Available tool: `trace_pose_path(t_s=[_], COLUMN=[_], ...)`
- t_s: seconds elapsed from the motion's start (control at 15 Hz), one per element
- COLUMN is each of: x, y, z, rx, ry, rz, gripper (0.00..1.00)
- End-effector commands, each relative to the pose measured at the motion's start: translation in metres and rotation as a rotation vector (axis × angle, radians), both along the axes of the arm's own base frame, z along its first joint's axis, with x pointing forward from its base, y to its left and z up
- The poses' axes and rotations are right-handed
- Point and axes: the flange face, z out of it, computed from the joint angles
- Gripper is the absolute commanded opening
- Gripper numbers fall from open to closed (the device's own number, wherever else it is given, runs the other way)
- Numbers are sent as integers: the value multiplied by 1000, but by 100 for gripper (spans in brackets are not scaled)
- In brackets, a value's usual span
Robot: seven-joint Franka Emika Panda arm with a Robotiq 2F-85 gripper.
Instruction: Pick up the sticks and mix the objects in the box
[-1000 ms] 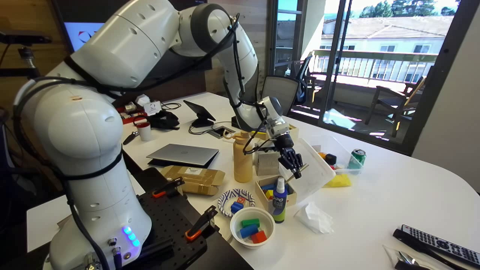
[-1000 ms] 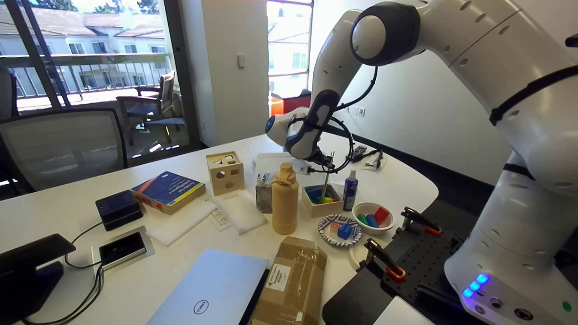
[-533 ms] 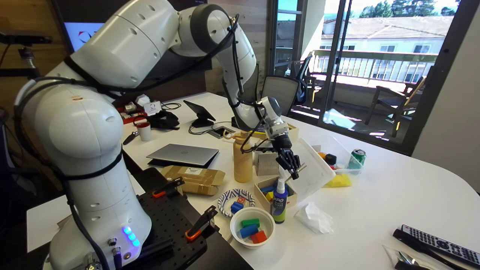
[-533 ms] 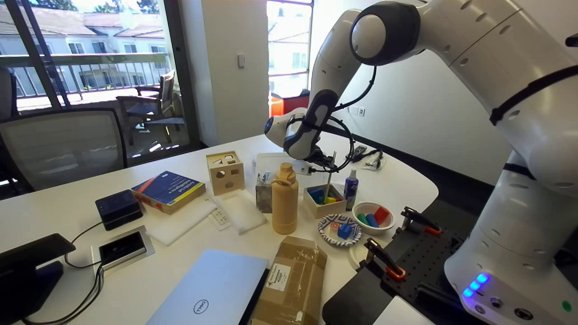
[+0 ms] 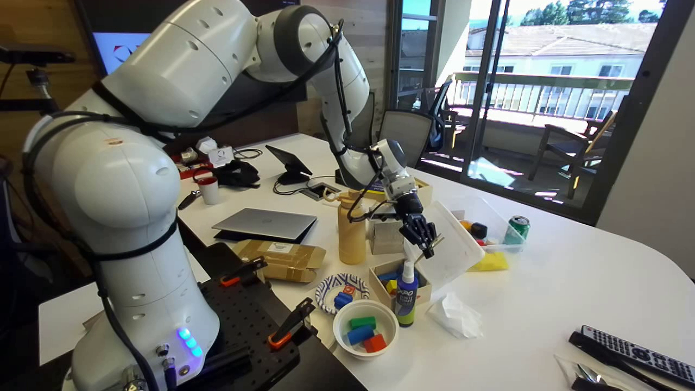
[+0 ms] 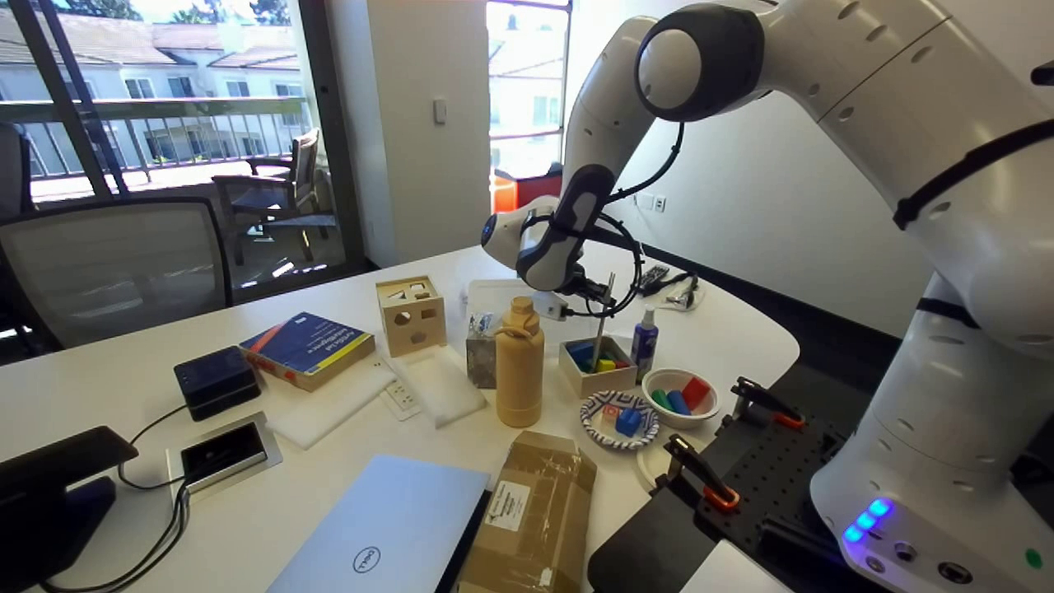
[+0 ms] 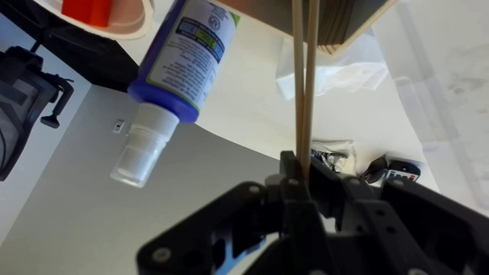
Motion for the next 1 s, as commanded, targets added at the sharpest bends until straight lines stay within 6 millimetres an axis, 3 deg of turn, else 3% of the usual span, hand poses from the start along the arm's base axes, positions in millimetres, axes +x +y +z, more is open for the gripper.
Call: trace_pose_path(t_s=[0.0, 0.47, 0.93], x=[10, 0, -9], y=[8, 18, 6], z=[-1, -7, -3], rx=[39, 69, -63], ry=[-54, 90, 116], rz=[12, 64, -7], gripper=[2, 2, 2])
